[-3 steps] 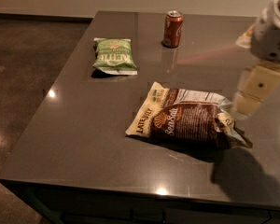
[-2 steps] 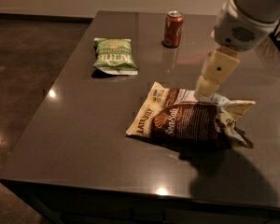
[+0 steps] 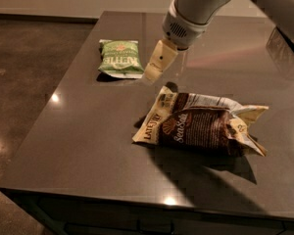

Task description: Move green jalapeno chip bag near coke can

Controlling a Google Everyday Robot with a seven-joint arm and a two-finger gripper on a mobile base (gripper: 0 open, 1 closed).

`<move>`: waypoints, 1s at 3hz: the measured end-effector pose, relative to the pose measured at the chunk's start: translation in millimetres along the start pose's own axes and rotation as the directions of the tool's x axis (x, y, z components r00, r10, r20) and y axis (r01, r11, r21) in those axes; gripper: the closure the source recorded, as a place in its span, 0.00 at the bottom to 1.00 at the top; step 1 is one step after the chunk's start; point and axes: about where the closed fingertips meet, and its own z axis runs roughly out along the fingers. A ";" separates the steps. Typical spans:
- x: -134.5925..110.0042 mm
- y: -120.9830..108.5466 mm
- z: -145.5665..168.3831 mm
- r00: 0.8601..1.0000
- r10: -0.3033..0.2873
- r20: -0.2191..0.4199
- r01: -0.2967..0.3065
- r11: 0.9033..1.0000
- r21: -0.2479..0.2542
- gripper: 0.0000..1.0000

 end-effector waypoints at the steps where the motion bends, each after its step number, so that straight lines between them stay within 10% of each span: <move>1: -39.8 -3.1 47.3 0.998 0.061 0.027 -0.061 0.998 -0.002 0.00; 3: -77.1 -36.8 110.5 0.976 0.207 0.068 -0.210 0.977 0.033 0.00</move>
Offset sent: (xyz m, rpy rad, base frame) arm 0.1159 0.0926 -0.0688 0.1246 -0.0210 -0.2286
